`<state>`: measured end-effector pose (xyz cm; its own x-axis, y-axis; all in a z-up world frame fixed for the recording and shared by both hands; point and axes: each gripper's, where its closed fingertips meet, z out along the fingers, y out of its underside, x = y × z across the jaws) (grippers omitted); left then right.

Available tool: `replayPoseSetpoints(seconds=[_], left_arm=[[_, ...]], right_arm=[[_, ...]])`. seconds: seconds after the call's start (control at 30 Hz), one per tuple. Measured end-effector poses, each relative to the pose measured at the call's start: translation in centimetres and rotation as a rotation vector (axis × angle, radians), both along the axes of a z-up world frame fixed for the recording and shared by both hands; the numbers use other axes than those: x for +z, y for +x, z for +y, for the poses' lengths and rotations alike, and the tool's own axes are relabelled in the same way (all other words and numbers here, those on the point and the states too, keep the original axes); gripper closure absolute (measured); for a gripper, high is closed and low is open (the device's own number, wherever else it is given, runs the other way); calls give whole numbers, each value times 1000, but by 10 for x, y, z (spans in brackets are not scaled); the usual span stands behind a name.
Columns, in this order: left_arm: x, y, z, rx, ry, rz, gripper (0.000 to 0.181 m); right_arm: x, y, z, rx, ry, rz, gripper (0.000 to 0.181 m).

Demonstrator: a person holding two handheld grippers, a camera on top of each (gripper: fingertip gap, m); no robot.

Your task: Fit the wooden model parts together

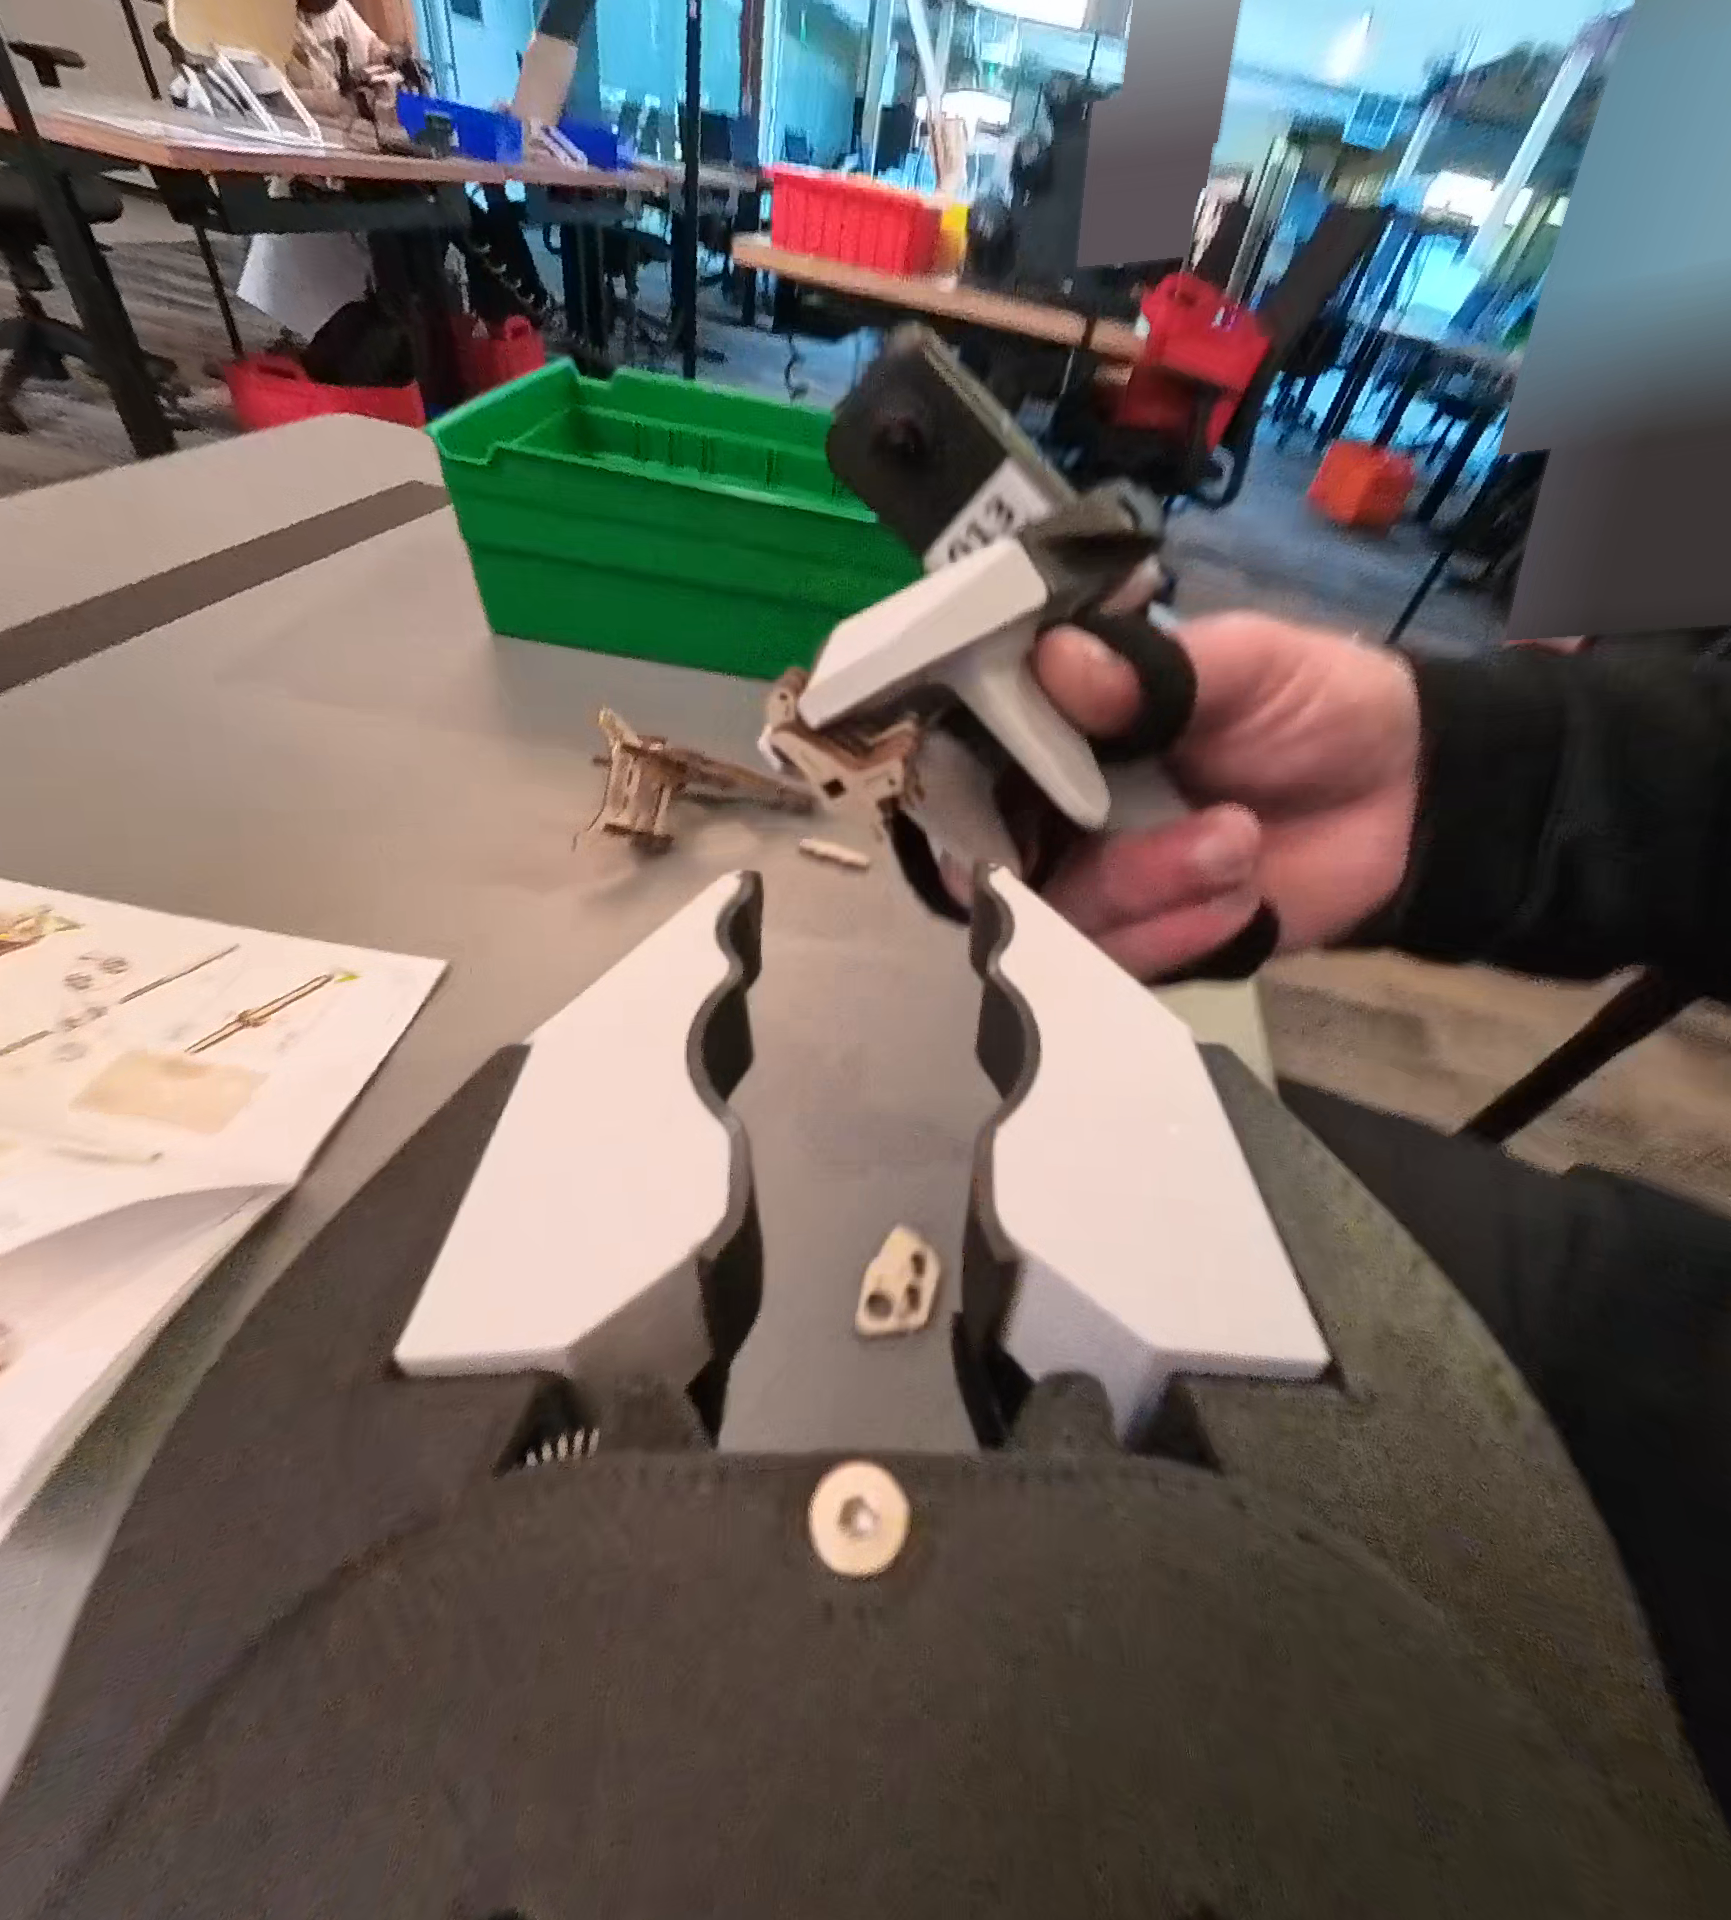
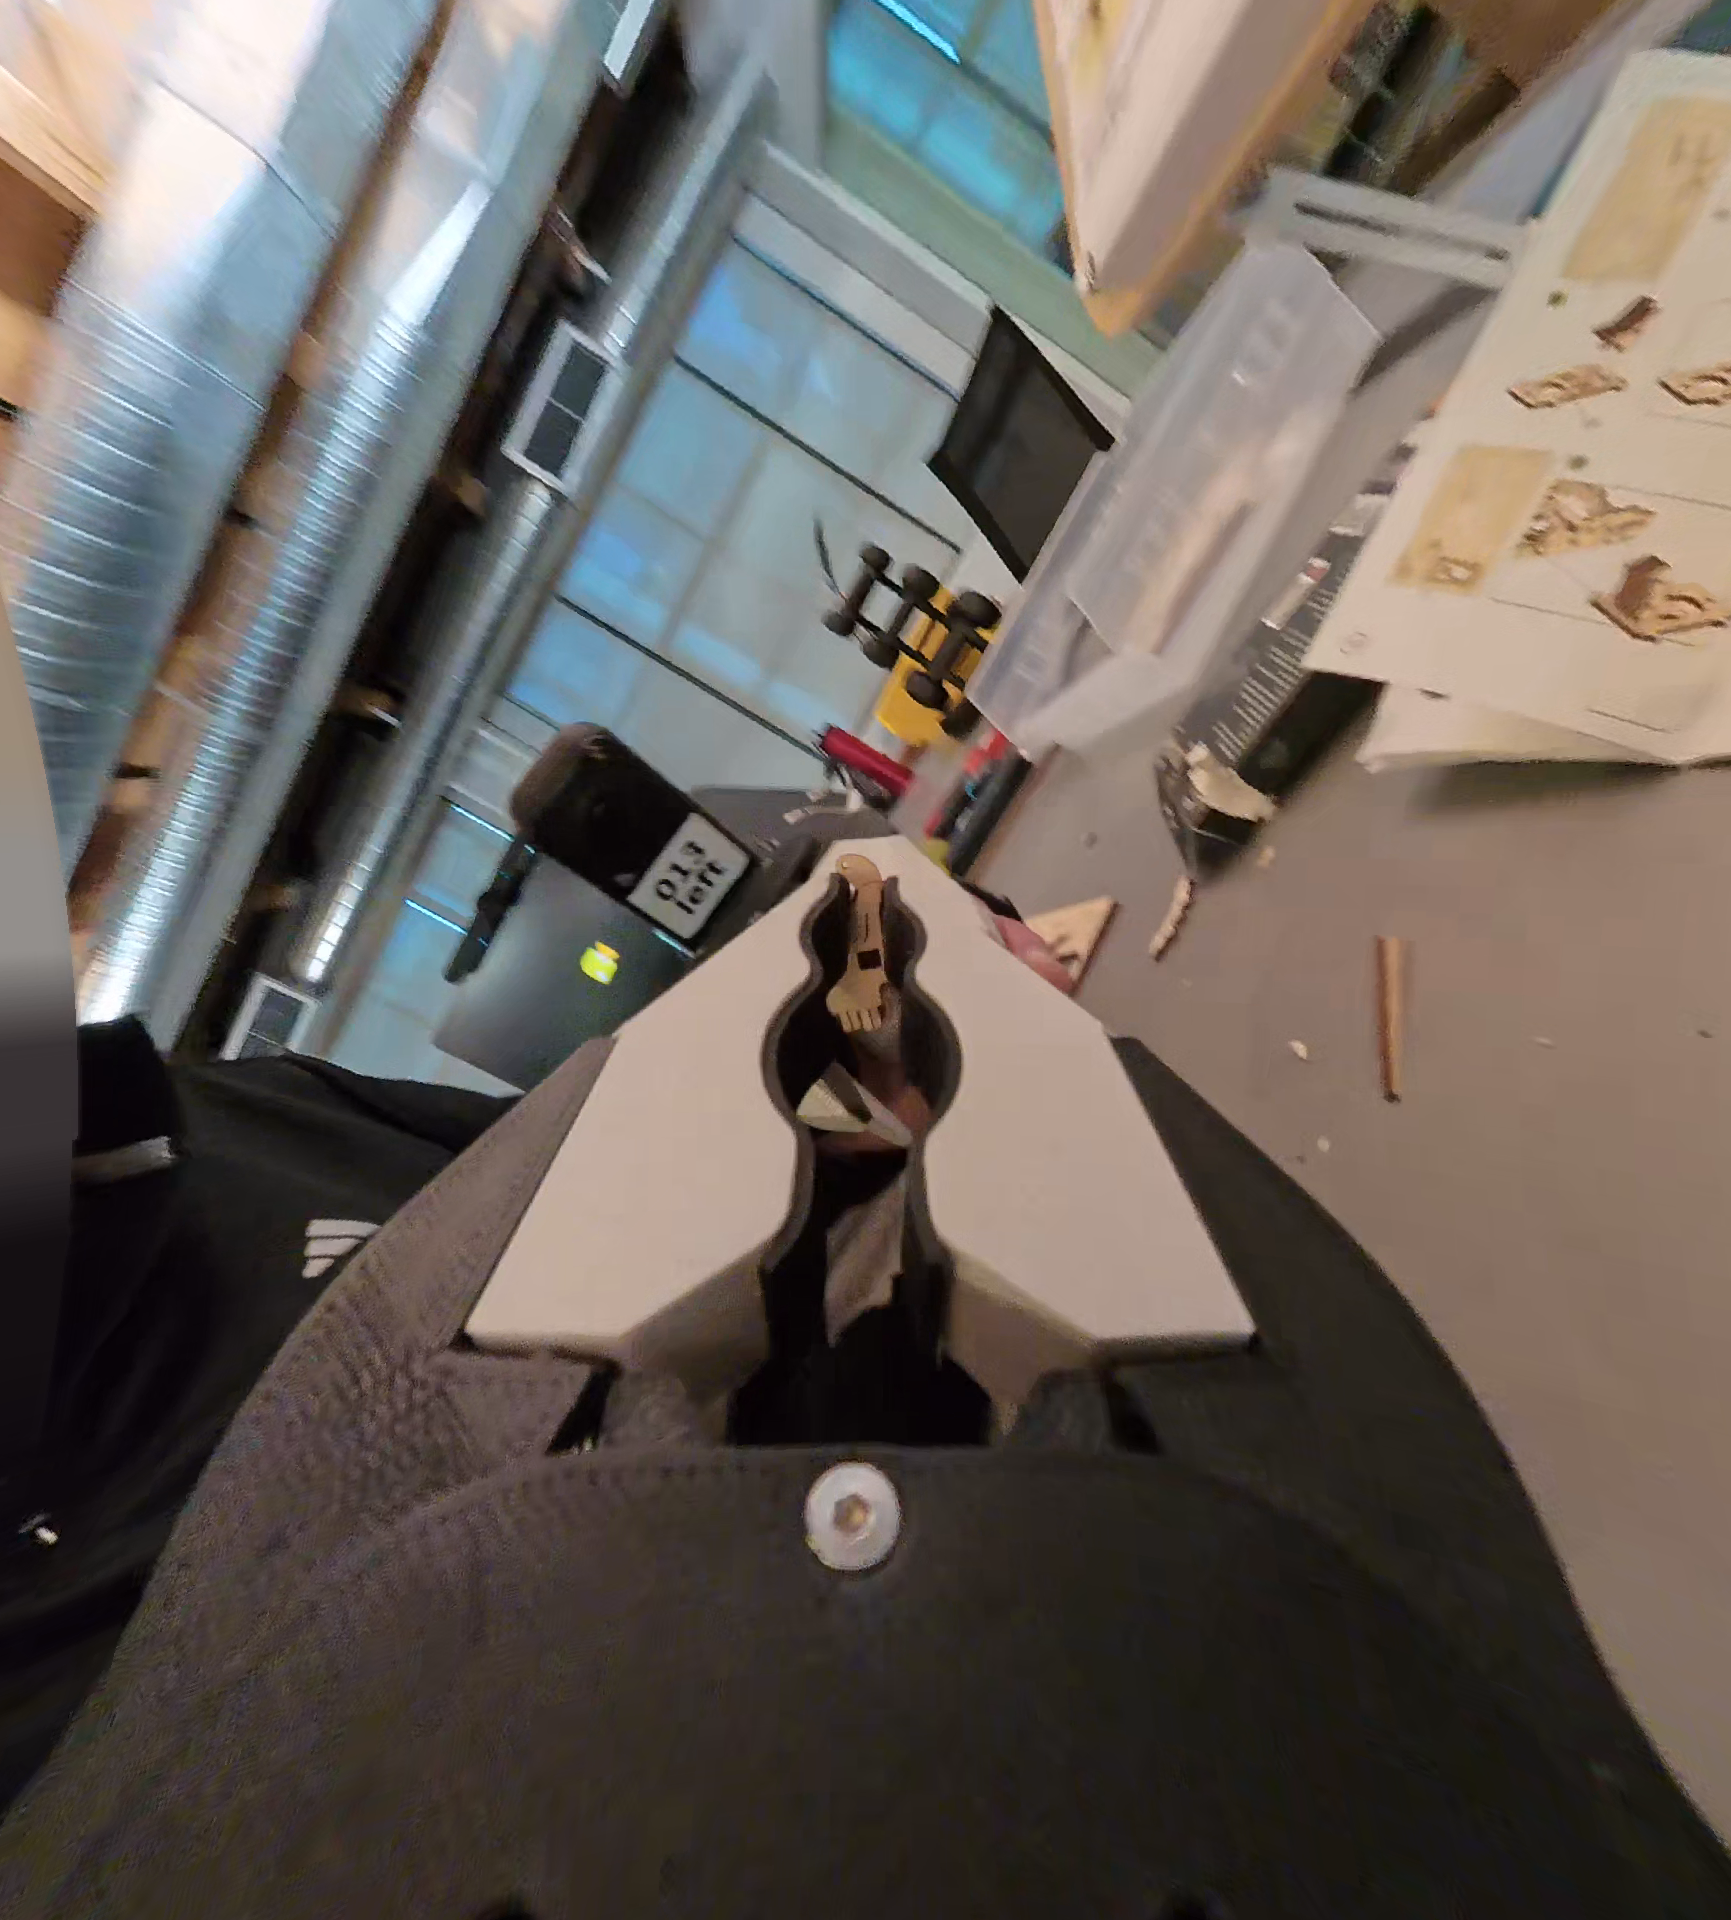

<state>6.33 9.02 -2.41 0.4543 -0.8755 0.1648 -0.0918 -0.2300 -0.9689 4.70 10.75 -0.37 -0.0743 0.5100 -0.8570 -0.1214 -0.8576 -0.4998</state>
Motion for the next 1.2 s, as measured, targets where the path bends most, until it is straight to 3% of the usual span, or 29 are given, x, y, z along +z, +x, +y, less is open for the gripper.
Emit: replayPoseSetpoints(seconds=[0.13,0.2,0.43,0.7,0.83,1.03,1.2], left_arm=[[17,11,2,-22,-56,-127,153],[23,13,-1,-41,-56,-162,164],[29,13,-8,-100,-102,-229,173],[32,18,-15,-230,-200,-237,173],[31,19,-13,-253,-242,-246,171],[25,16,-8,-187,-208,-214,155],[14,24,-1,-116,-166,-154,153]], right_arm=[[18,0,-7,-9,-1,124,177],[23,-1,-8,-19,18,136,177],[27,4,-11,-14,61,154,176],[28,6,-15,49,143,84,169],[29,7,-15,68,119,96,177],[26,22,7,-42,-54,178,177],[19,26,14,-81,-115,201,177]])
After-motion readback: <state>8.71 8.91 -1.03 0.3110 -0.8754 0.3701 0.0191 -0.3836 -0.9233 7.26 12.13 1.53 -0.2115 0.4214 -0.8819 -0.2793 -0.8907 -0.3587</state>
